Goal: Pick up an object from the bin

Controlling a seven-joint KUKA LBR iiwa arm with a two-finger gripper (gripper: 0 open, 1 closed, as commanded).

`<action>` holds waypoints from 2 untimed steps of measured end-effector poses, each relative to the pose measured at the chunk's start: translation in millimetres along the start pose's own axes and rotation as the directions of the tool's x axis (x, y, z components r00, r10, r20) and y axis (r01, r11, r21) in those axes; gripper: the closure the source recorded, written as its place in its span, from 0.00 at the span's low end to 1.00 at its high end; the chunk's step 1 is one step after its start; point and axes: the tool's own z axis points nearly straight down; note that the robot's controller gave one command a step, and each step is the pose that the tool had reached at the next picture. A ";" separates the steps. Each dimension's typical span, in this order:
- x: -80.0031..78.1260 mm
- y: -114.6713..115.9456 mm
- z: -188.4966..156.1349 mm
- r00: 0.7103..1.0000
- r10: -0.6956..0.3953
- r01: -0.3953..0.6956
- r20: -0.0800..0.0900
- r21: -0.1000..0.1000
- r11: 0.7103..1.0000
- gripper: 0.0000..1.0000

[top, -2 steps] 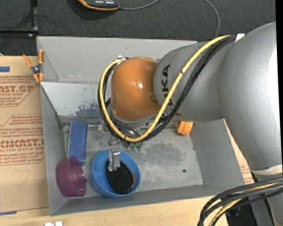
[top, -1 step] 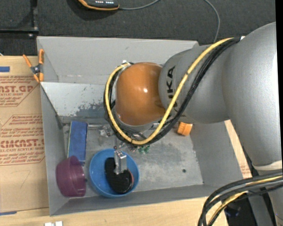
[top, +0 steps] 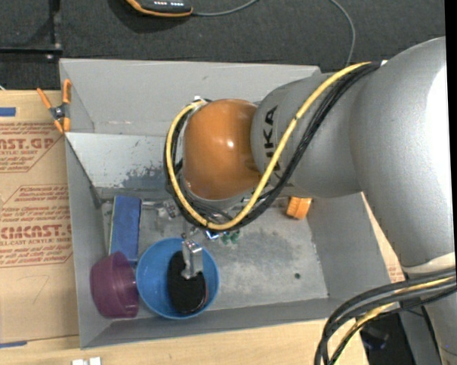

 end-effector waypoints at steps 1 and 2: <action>-12.7 -6.4 54.7 0.994 -0.105 0.105 0.001 0.000 0.994 0.00; -6.7 7.0 51.2 0.933 -0.358 0.358 0.016 0.002 0.934 1.00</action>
Offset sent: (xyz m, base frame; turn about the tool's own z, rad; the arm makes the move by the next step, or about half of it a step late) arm 0.0006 0.0052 -0.0552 -0.3693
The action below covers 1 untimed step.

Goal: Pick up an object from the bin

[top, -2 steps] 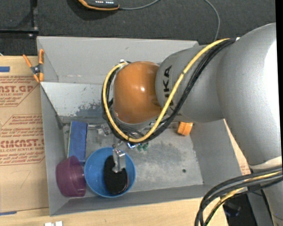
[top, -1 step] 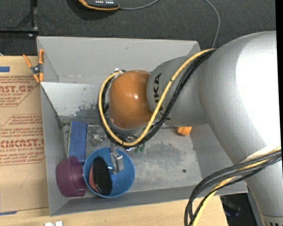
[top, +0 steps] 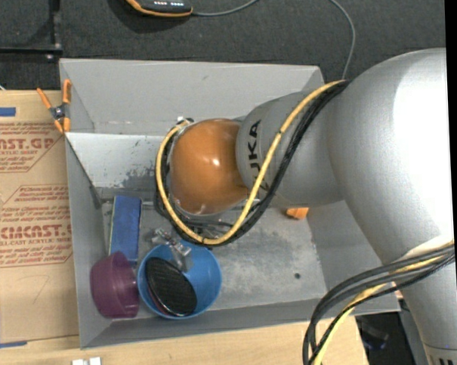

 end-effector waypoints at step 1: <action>0.0 0.0 0.0 1.000 0.000 0.000 0.000 0.000 1.000 1.00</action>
Offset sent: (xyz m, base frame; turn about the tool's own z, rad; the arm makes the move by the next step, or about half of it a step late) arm 0.0001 0.0000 0.0009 0.0000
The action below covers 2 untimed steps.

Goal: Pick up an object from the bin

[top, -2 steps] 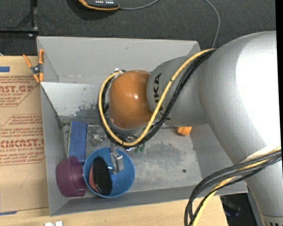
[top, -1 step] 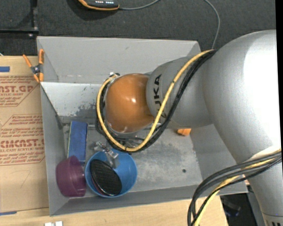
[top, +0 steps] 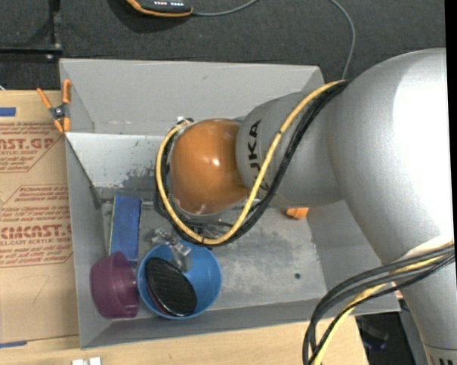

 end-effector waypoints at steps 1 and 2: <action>-0.1 0.0 -0.1 1.000 0.000 0.000 0.000 0.000 1.000 1.00; -0.2 0.3 -3.5 1.000 0.001 -0.001 0.001 -0.001 1.000 1.00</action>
Offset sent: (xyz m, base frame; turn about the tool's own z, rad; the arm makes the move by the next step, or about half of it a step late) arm 0.0000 -0.0001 0.0131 0.0000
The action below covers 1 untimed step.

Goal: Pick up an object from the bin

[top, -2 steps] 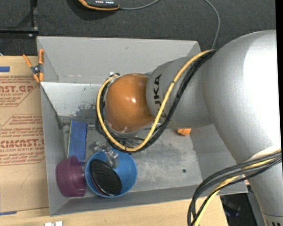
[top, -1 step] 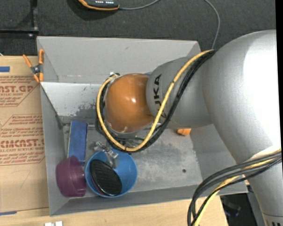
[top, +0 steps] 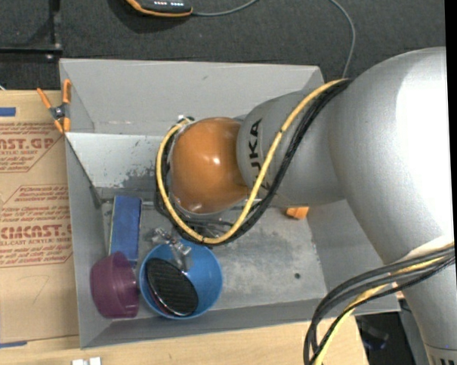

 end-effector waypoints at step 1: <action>-0.5 0.2 -4.4 1.000 0.001 -0.001 0.001 0.000 1.000 1.00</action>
Offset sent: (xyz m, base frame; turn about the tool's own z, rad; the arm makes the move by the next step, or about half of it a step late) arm -0.0002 0.0001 0.0978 0.0000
